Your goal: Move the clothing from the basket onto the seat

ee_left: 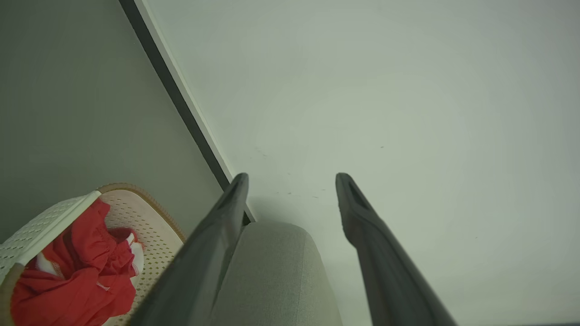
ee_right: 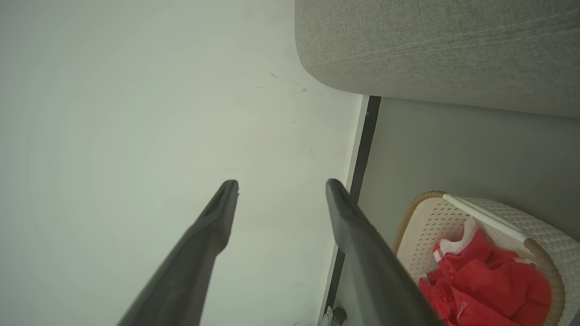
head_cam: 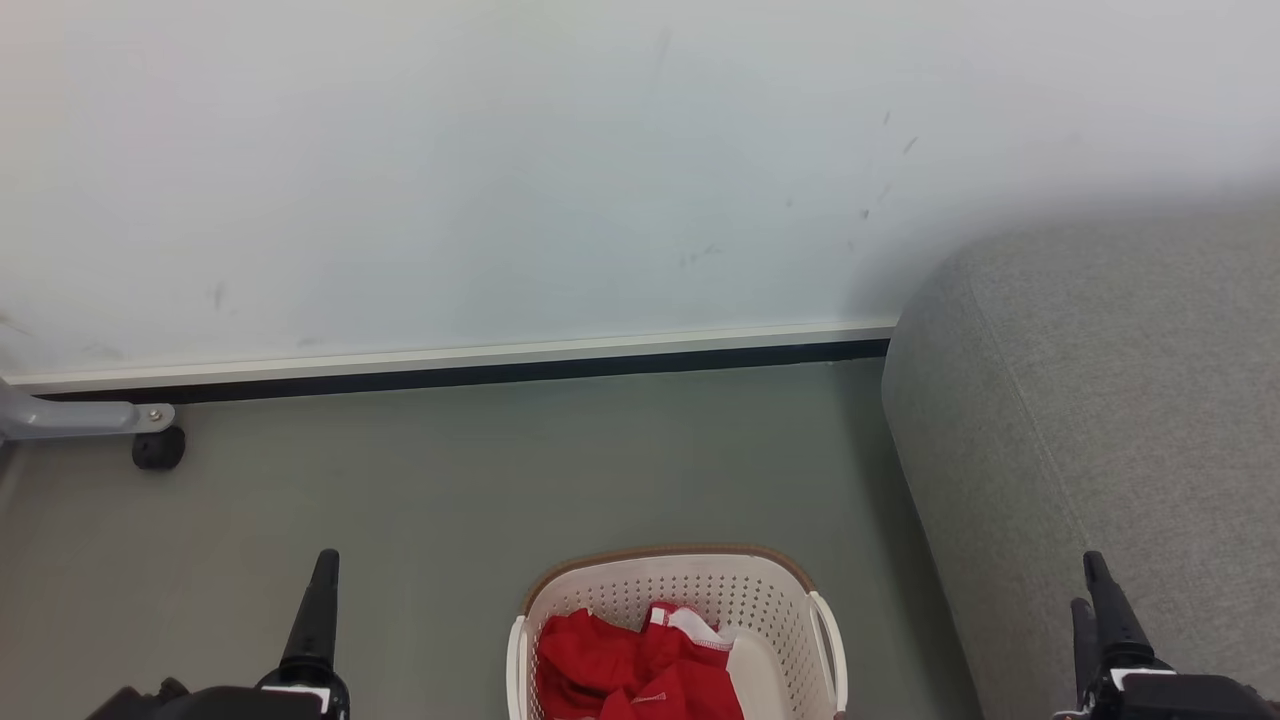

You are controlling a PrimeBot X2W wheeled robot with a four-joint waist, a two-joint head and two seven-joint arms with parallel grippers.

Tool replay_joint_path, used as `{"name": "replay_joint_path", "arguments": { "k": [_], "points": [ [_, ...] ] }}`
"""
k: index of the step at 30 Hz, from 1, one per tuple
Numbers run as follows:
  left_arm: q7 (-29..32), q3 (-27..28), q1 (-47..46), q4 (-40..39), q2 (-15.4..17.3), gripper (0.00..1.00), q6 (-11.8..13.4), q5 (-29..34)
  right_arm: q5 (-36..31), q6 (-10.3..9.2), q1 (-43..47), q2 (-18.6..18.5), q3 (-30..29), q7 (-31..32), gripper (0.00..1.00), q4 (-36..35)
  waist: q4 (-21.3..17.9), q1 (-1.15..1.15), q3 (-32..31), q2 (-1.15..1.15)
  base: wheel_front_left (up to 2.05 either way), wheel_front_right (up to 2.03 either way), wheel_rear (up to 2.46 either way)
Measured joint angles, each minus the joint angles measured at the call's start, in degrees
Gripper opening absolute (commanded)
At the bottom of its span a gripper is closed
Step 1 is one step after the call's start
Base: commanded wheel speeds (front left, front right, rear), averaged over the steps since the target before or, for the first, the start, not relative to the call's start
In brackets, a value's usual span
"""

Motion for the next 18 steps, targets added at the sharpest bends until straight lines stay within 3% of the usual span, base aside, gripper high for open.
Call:
{"name": "replay_joint_path", "arguments": {
  "k": [18],
  "points": [
    [-3.8, -4.5, 0.0, -3.2, 1.9, 1.00, 2.8, 19.1, -21.2, -3.48, 0.1, -1.3, 6.2, -3.9, 1.00, -3.4, -0.1, 0.00, -0.5, 0.00, 0.00, 0.00, 0.00]
  ]
}}
